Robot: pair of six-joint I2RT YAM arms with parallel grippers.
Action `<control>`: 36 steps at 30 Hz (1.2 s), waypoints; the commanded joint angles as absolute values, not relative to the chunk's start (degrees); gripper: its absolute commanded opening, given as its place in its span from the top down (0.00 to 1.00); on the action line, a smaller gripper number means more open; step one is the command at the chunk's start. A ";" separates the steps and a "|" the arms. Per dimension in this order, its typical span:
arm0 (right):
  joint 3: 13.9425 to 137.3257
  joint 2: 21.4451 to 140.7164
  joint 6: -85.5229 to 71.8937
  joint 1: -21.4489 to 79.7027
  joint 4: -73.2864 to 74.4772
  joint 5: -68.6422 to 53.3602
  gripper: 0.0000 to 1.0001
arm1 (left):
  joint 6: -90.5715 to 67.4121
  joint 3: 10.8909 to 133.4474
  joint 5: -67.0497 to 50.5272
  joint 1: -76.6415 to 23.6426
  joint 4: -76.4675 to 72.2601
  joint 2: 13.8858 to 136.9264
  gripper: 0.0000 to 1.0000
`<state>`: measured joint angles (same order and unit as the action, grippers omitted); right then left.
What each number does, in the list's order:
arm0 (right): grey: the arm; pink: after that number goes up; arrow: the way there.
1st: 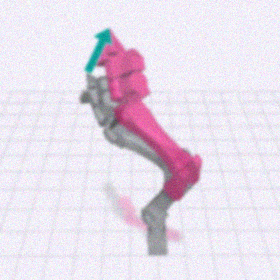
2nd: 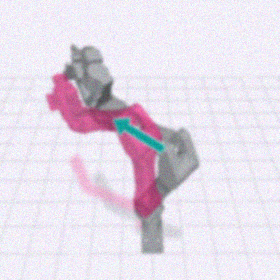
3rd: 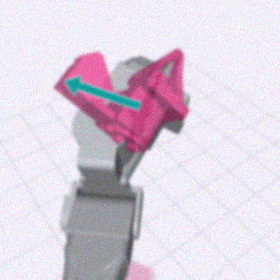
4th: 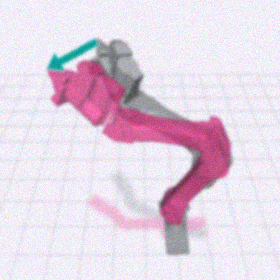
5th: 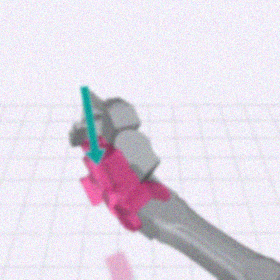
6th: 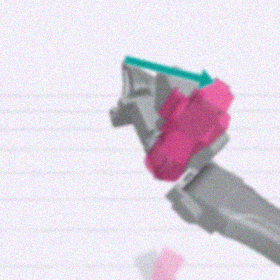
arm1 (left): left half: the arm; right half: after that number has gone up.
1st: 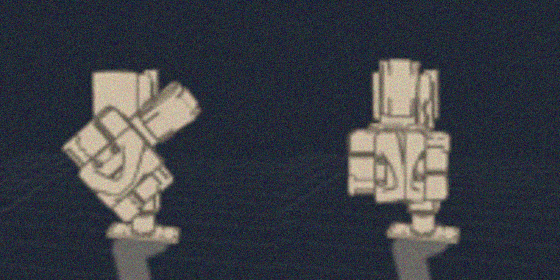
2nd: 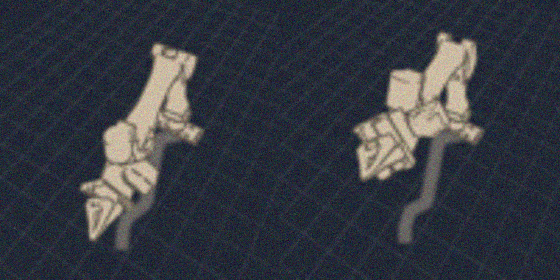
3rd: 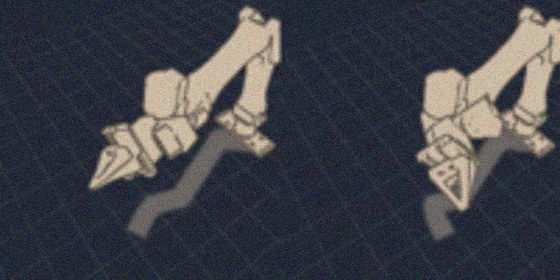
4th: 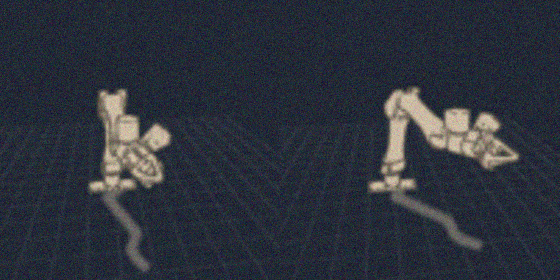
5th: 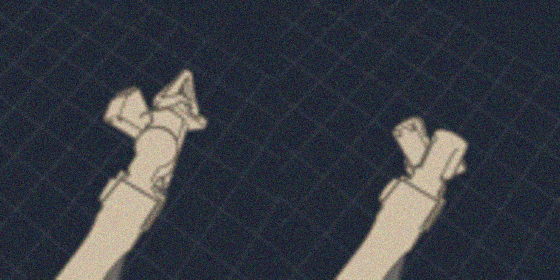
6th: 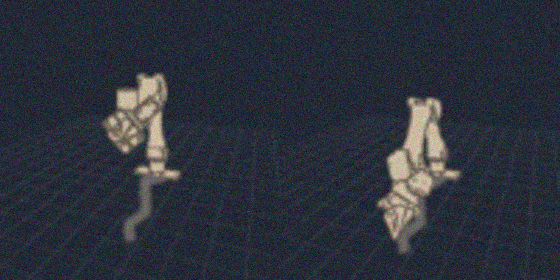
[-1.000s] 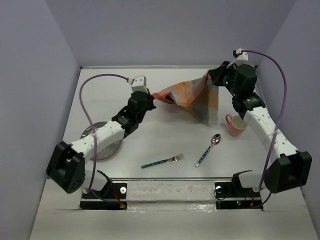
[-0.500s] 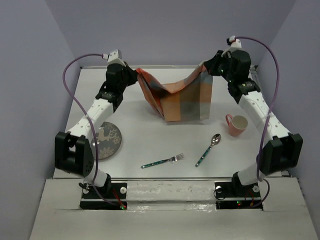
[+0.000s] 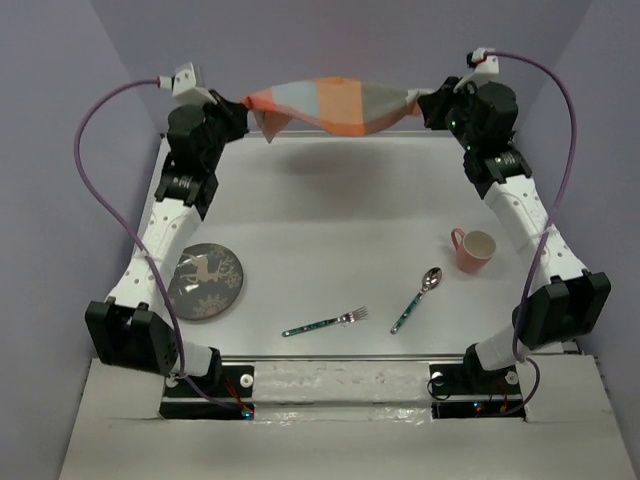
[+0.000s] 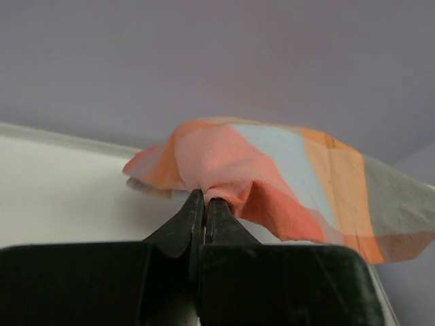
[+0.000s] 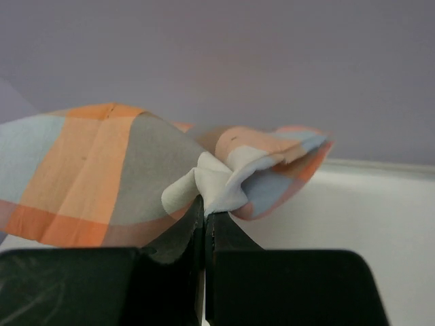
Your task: Set the dinner table for one person
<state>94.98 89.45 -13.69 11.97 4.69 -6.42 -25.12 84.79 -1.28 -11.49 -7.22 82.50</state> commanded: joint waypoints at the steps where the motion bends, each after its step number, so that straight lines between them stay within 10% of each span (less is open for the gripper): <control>1: 77.56 87.37 -16.52 11.60 -3.94 -8.70 1.00 | -30.66 58.98 -1.40 -8.88 -15.63 77.00 1.00; 9: 53.89 91.05 -23.55 11.60 -8.61 -14.69 1.00 | -38.40 34.38 -0.62 -7.12 -24.34 71.64 0.81; 12: 50.64 89.22 -24.25 11.60 -8.52 -13.36 0.94 | -39.20 30.51 1.21 -7.12 -24.79 70.05 0.41; 16: 47.46 83.95 -25.05 11.60 -5.99 -13.27 0.66 | -39.55 27.78 2.63 -7.12 -24.79 62.77 0.17; 28: 39.80 69.08 -23.73 11.60 4.65 -6.07 0.47 | -38.32 26.01 0.44 -7.21 -23.11 59.06 0.13; 36: 46.75 84.10 -24.78 11.60 4.48 -2.63 0.41 | -37.00 30.05 6.76 -13.61 -23.38 62.48 0.18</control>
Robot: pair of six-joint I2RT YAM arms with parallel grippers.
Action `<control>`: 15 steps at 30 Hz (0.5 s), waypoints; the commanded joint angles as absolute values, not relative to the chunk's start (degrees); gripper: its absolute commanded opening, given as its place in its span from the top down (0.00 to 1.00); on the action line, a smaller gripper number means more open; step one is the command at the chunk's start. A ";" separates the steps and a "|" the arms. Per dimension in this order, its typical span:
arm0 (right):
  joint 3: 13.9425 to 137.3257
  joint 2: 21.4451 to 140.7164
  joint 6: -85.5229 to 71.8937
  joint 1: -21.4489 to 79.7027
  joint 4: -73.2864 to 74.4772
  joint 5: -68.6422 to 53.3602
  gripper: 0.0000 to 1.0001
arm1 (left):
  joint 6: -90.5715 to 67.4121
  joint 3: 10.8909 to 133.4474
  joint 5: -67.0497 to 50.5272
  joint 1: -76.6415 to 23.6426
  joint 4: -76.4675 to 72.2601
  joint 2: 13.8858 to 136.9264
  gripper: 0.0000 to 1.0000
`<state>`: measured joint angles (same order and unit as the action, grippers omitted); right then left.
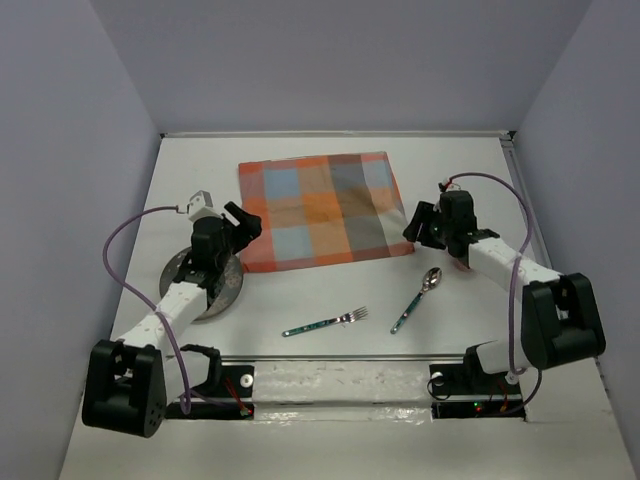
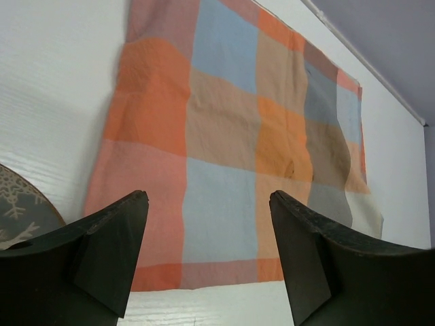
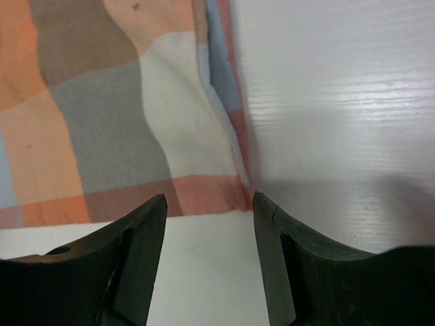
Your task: Set the dinner table for one person
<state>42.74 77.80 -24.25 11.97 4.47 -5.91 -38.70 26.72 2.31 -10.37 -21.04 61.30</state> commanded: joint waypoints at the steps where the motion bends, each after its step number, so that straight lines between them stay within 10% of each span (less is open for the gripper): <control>1: 47.19 85.33 -25.05 11.60 4.48 -3.07 0.43 | -36.91 30.41 7.46 -14.06 -23.47 63.10 0.19; 6: 48.25 89.65 -25.75 11.60 2.81 -4.84 0.49 | -37.00 33.83 9.05 -14.59 -24.96 67.68 0.21; 12: 46.51 90.44 -26.89 11.60 2.11 -6.15 0.98 | -35.16 40.59 13.45 -13.80 -24.44 74.70 0.21; 15: 43.78 86.94 -28.12 11.60 1.93 -4.75 1.00 | -34.63 45.34 13.10 -12.57 -23.73 80.05 0.22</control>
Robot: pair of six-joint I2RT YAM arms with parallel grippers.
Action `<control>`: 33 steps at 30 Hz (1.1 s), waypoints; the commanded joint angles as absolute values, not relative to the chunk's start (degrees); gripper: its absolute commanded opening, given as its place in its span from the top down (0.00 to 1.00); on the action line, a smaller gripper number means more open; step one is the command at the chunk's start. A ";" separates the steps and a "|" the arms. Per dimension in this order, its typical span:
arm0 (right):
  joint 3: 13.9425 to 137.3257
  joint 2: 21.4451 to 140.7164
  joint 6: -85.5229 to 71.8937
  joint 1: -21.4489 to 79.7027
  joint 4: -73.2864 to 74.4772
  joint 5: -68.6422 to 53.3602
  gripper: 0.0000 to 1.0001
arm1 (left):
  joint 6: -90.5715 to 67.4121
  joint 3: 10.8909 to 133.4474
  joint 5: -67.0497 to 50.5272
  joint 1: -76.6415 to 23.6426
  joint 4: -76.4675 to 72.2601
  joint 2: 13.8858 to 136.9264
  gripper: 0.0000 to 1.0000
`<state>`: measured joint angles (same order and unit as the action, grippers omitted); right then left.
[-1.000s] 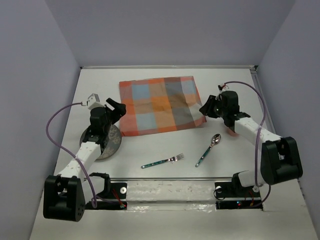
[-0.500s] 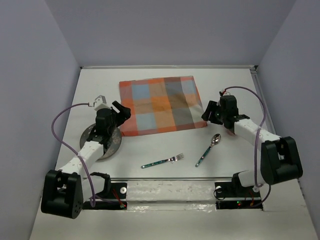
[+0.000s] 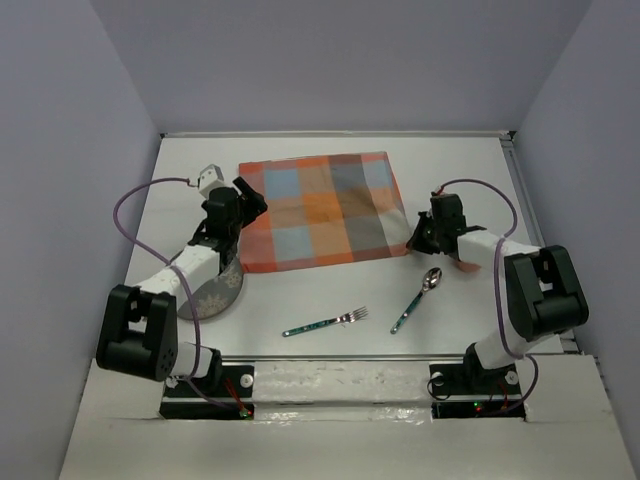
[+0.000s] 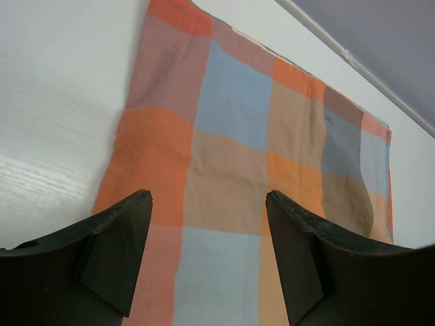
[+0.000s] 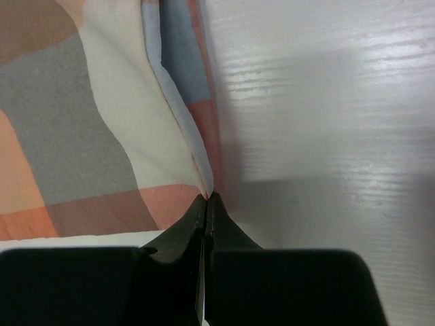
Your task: Set the dinner table for one person
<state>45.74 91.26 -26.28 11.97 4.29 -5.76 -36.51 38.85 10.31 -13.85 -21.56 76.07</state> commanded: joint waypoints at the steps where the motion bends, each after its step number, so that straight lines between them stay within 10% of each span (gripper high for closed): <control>1: 41.77 85.62 -28.56 11.60 1.85 -4.31 1.00 | -34.02 46.74 12.57 -12.22 -22.77 82.94 0.21; 9: 35.07 76.12 -28.83 11.60 2.99 -6.24 1.00 | -28.92 63.53 11.34 -10.37 -14.33 96.76 0.21; 13: 35.24 73.84 -27.78 11.60 3.86 -6.60 0.53 | -27.60 67.58 10.29 -10.11 -11.00 103.08 0.21; 16: 37.17 72.60 -26.81 11.60 4.66 -4.66 0.50 | -28.21 67.85 9.14 -10.11 -11.33 104.76 0.24; 25: 45.25 78.39 -24.43 23.54 3.00 -3.69 0.91 | -27.07 73.12 9.84 -10.11 -8.70 110.73 0.40; 33: 50.97 87.97 -24.43 33.12 -1.04 -5.63 0.96 | -26.11 80.94 11.95 -10.02 -4.75 116.27 0.43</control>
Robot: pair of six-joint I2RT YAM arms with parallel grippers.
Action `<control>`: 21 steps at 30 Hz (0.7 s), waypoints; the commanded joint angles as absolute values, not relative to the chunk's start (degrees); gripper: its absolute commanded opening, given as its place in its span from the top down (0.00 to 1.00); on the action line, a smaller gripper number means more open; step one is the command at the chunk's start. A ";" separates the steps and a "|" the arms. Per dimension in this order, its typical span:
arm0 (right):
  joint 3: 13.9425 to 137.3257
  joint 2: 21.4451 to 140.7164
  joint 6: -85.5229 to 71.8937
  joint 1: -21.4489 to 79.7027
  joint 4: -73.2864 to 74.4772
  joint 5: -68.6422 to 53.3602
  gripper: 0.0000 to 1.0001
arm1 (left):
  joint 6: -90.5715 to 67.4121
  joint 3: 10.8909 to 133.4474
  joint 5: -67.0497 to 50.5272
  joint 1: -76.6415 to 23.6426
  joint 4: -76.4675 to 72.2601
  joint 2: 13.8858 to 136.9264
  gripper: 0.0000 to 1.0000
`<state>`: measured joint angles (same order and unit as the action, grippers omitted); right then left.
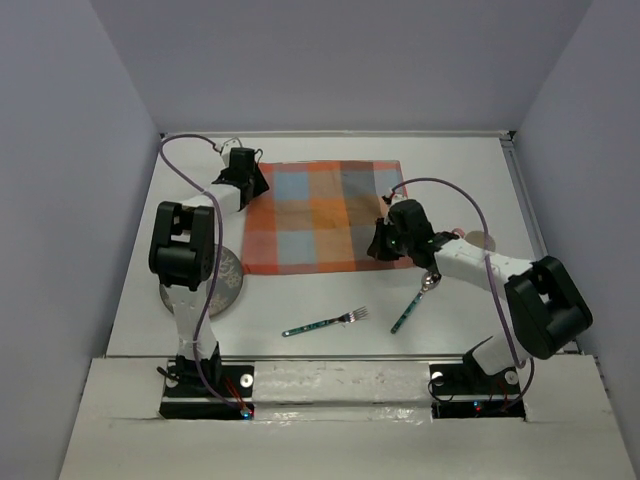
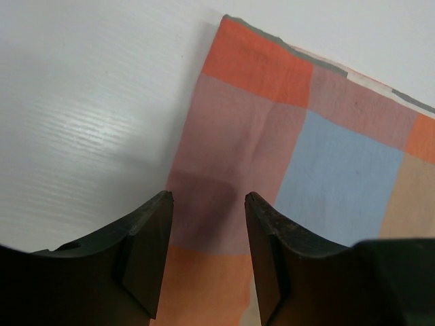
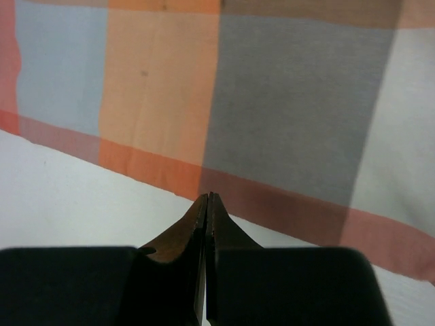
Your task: Set the dinner table for one person
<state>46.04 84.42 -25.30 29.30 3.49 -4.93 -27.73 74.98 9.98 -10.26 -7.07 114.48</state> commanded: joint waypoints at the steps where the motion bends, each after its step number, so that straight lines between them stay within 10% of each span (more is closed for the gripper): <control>1: 51.67 89.02 -24.43 34.18 -1.14 -5.28 0.96 | -25.93 81.82 12.13 -10.02 -3.35 116.98 0.43; 21: 53.00 99.76 -24.61 39.02 -2.81 -1.85 0.96 | -23.20 96.85 15.03 -8.09 6.77 127.53 0.46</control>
<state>53.36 99.48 -25.06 39.03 0.36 -3.64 -25.08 92.95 12.75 -9.34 4.36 126.96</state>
